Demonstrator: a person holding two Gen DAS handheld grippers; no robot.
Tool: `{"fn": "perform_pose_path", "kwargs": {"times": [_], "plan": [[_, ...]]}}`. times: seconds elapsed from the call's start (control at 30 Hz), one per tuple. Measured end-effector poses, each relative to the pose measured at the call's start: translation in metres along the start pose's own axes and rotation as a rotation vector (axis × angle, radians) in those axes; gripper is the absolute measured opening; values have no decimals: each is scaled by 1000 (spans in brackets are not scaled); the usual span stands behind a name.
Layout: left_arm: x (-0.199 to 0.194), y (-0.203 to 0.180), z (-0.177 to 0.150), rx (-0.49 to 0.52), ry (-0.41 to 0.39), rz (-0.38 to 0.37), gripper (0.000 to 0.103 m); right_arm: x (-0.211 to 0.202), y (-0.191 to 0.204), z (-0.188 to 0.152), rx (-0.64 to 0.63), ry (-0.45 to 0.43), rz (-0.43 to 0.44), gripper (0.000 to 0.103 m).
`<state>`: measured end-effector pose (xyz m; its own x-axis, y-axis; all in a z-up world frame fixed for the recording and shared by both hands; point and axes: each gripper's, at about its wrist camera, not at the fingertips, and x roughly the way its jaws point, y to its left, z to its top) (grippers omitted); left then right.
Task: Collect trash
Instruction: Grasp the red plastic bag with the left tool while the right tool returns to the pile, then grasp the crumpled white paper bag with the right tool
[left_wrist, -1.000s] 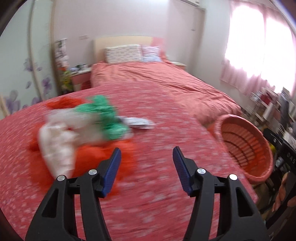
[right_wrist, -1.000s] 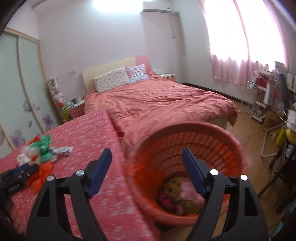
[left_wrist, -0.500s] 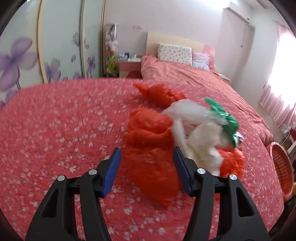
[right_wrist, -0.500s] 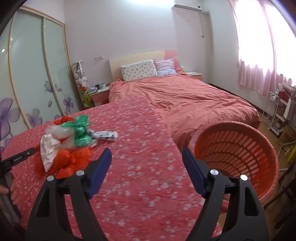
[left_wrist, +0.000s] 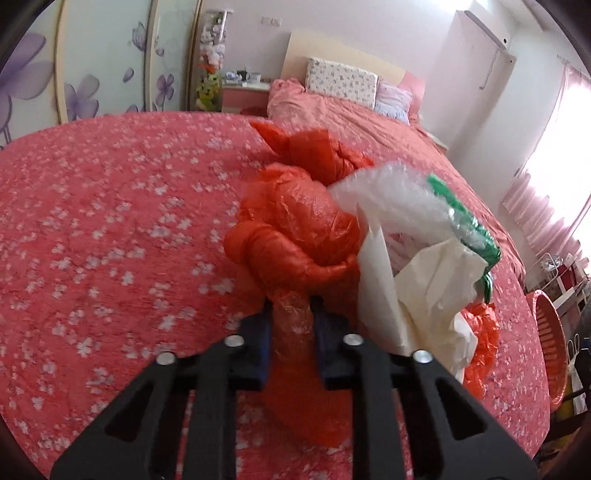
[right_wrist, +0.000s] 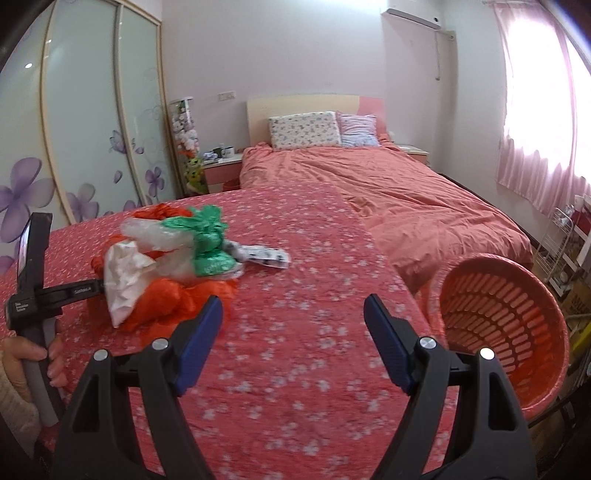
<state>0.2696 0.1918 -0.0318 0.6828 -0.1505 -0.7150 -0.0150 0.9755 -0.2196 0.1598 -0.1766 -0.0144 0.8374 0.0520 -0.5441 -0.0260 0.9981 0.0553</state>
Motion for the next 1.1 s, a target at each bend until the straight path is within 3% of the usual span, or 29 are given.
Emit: {"fn": "perform_pose_path", "kwargs": {"times": [0.33, 0.57, 0.83, 0.93, 1.1], "plan": [[-58, 56, -2, -8, -128, 126, 13, 10, 65, 14, -46, 9, 155, 76], [-82, 93, -2, -51, -165, 166, 13, 37, 127, 20, -91, 46, 259, 55], [-91, 109, -3, -67, -178, 147, 13, 81, 162, 16, -158, 132, 190, 39], [-87, 108, -3, -67, -174, 136, 13, 93, 165, 10, -175, 162, 177, 24], [-88, 101, -3, -61, -174, 121, 13, 79, 158, 12, -143, 118, 208, 23]]}}
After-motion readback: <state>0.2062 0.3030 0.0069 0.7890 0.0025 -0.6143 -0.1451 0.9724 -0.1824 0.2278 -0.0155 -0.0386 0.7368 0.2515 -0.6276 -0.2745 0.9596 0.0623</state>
